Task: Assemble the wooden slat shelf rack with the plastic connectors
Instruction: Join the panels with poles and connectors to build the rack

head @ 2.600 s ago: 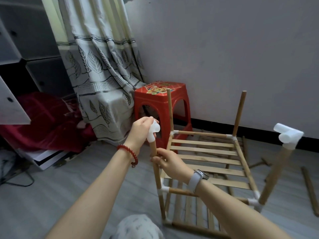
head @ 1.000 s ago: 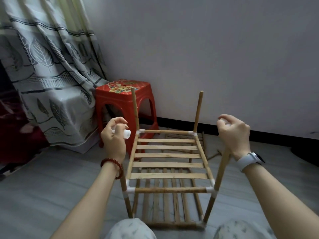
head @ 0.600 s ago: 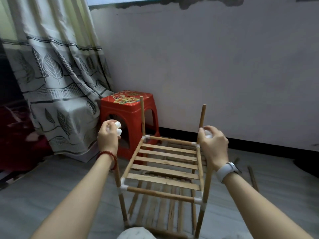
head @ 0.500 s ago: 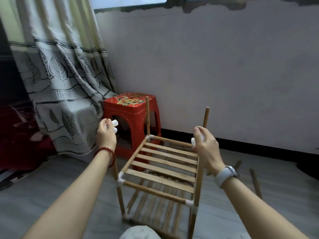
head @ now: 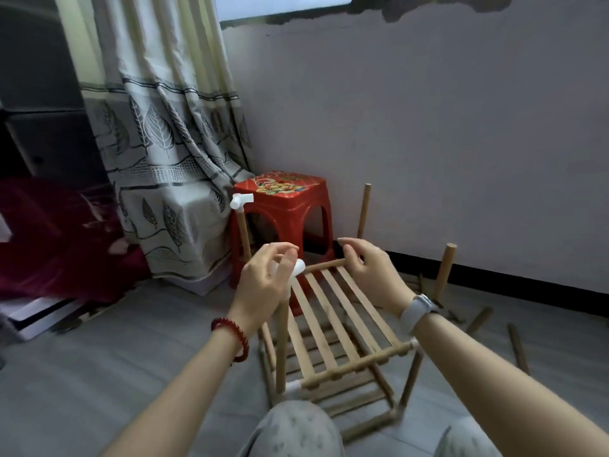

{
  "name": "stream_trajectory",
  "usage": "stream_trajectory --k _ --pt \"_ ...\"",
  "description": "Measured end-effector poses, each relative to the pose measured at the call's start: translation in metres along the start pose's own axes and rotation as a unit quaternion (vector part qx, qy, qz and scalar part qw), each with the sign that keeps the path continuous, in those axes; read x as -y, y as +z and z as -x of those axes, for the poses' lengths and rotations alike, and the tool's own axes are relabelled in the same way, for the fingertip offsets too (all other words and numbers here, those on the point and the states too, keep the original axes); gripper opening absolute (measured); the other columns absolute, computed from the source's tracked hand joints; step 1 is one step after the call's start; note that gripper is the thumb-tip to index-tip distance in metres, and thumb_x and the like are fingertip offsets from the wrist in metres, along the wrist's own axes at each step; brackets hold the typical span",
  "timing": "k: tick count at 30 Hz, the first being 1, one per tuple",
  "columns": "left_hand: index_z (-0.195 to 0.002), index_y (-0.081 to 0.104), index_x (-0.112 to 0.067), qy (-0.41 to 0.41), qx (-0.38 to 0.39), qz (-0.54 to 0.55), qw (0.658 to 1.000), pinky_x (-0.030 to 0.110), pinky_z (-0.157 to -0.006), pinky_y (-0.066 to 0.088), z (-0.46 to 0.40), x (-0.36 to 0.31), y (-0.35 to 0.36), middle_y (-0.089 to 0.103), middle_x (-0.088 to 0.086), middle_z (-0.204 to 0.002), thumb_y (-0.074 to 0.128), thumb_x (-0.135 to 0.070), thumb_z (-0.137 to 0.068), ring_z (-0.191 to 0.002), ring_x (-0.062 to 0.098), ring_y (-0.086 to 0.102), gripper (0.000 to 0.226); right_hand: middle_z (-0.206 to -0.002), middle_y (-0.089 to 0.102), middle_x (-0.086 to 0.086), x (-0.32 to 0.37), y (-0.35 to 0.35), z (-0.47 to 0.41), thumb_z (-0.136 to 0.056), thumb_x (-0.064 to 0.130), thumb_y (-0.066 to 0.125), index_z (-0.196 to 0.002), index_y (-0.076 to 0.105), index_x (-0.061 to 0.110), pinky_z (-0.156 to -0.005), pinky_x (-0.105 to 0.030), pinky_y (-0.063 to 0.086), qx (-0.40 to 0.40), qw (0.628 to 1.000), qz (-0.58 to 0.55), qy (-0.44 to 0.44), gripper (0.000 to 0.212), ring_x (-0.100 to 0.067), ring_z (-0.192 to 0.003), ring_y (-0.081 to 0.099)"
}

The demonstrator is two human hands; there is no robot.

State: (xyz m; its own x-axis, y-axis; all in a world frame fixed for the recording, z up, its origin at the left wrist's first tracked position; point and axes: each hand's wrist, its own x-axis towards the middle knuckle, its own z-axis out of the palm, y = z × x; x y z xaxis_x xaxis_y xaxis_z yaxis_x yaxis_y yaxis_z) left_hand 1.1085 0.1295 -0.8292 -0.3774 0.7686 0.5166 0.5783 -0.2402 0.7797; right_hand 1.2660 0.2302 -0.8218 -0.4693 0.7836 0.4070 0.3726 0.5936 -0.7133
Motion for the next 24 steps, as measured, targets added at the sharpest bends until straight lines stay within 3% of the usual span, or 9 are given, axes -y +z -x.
stream_trajectory --k 2,4,7,10,13,16,18,21,24 --pt "-0.095 0.065 -0.022 0.062 -0.024 -0.114 0.991 0.008 -0.085 0.032 0.005 0.007 0.010 0.060 -0.014 -0.096 0.046 -0.044 -0.084 -0.098 0.000 0.047 0.031 -0.120 0.061 -0.007 -0.023 -0.020 -0.006 -0.096 0.013 0.043 -0.117 0.062 0.008 -0.104 -0.035 0.036 -0.069 0.986 0.153 -0.015 0.029 -0.020 -0.117 0.052" --pt "-0.098 0.065 -0.014 0.109 -0.060 -0.202 0.971 0.023 -0.090 0.036 0.006 0.018 0.018 0.061 -0.002 -0.097 0.045 -0.035 -0.087 -0.102 0.014 0.045 0.031 -0.129 0.053 -0.008 -0.050 -0.043 -0.013 -0.092 0.014 0.045 -0.119 0.060 0.010 -0.112 -0.050 0.017 -0.063 0.943 0.327 0.025 0.030 -0.026 -0.132 0.036" --pt "-0.097 0.063 -0.012 0.146 -0.100 -0.306 0.936 0.044 -0.084 0.046 -0.002 0.032 0.019 0.062 0.006 -0.097 0.042 -0.031 -0.088 -0.106 0.022 0.044 0.030 -0.139 0.041 -0.010 -0.081 -0.073 -0.017 -0.091 0.015 0.044 -0.124 0.053 0.009 -0.110 -0.049 0.022 0.003 0.888 0.441 0.130 0.035 -0.031 -0.133 0.029" --pt "-0.093 0.066 -0.014 0.150 -0.137 -0.407 0.891 0.048 -0.087 0.043 -0.015 0.039 0.013 0.066 0.005 -0.096 0.054 -0.024 -0.086 -0.107 0.031 0.055 0.018 -0.120 0.045 -0.015 -0.085 -0.079 -0.010 -0.091 0.007 0.040 -0.106 0.055 0.001 -0.075 -0.037 0.043 0.003 0.897 0.416 0.151 0.023 -0.039 -0.101 0.053" --pt "-0.094 0.069 -0.006 0.123 -0.167 -0.404 0.891 0.049 -0.092 0.041 -0.022 0.048 0.003 0.067 0.013 -0.098 0.061 -0.010 -0.083 -0.108 0.037 0.056 0.015 -0.108 0.050 -0.014 -0.074 -0.072 0.000 -0.090 0.007 0.040 -0.103 0.056 0.005 -0.071 -0.037 0.041 -0.006 0.905 0.411 0.106 0.021 -0.040 -0.091 0.057" --pt "-0.108 0.064 0.002 0.029 -0.156 -0.366 0.917 0.052 -0.109 0.029 -0.033 0.061 -0.011 0.062 0.020 -0.117 0.056 -0.002 -0.089 -0.131 0.042 0.037 0.021 -0.102 0.061 -0.008 -0.061 -0.065 0.011 -0.091 0.013 0.043 -0.100 0.058 0.013 -0.079 -0.039 0.048 0.053 0.951 0.303 0.019 0.017 -0.033 -0.094 0.060" --pt "-0.124 0.057 -0.003 -0.043 -0.130 -0.408 0.902 0.050 -0.117 0.010 -0.045 0.069 -0.024 0.047 0.016 -0.139 0.048 -0.008 -0.094 -0.141 0.039 0.018 0.032 -0.092 0.065 -0.002 -0.046 -0.056 0.018 -0.095 0.013 0.043 -0.093 0.055 0.022 -0.077 -0.042 0.053 0.140 0.979 0.149 0.022 0.015 -0.024 -0.084 0.066" --pt "-0.143 0.036 -0.013 -0.123 -0.095 -0.452 0.878 0.056 -0.111 -0.008 -0.047 0.063 -0.030 0.022 0.009 -0.155 0.048 -0.023 -0.094 -0.144 0.032 -0.004 0.051 -0.094 0.068 0.001 -0.024 -0.037 0.022 -0.099 0.021 0.041 -0.095 0.055 0.024 -0.080 -0.038 0.056 0.265 0.961 -0.058 0.062 0.015 -0.017 -0.088 0.069" --pt "-0.140 0.039 -0.014 -0.085 -0.075 -0.345 0.932 0.049 -0.114 0.010 -0.026 0.041 -0.012 0.030 0.007 -0.150 0.053 -0.029 -0.092 -0.142 0.028 0.016 0.053 -0.096 0.070 -0.004 -0.016 -0.028 0.017 -0.101 0.031 0.034 -0.101 0.058 0.014 -0.080 -0.035 0.054 0.250 0.933 -0.224 0.129 0.030 -0.022 -0.094 0.068"
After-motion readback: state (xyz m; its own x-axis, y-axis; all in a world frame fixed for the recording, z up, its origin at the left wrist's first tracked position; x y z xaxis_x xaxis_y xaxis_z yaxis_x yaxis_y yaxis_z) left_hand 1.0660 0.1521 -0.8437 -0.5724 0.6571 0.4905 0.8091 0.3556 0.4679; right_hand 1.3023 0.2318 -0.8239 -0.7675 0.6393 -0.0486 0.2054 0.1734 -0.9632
